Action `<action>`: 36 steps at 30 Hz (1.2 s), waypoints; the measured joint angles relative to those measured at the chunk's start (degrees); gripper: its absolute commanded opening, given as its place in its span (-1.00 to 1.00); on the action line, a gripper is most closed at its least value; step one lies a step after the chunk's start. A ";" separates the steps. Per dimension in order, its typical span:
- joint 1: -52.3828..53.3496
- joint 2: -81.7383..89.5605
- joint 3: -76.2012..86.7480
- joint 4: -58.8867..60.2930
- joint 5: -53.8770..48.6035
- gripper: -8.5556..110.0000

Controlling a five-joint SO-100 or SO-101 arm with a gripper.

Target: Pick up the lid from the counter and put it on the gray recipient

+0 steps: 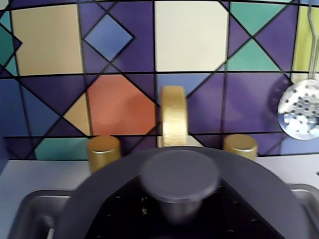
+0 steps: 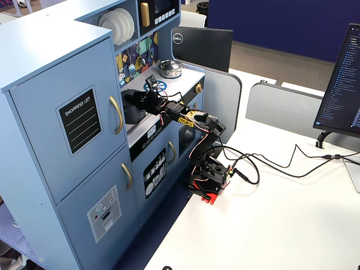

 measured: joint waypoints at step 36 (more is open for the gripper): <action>0.00 61.08 56.60 50.63 2.64 -0.86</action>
